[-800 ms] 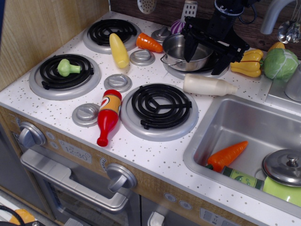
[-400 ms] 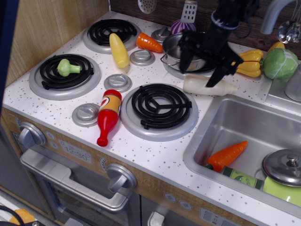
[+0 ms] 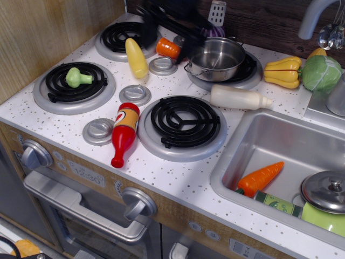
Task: Put broccoli in pot or pan
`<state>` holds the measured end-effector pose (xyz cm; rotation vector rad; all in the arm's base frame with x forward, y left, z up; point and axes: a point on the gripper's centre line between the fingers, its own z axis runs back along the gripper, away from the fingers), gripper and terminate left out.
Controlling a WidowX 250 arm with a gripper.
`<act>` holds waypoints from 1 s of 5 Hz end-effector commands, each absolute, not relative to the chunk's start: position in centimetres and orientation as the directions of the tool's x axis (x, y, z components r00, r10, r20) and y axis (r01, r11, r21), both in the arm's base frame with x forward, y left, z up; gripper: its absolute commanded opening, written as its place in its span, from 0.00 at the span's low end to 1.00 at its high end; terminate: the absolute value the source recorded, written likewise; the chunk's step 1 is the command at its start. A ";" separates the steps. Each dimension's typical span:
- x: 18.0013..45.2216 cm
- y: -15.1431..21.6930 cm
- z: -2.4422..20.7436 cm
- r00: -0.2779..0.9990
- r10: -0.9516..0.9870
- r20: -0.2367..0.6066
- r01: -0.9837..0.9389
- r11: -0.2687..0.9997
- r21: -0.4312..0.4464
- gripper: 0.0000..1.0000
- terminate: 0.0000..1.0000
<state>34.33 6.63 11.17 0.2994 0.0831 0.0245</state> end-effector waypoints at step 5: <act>32.3 21.1 8.0 0.915 -0.375 0.150 0.324 0.903 0.284 1.00 0.00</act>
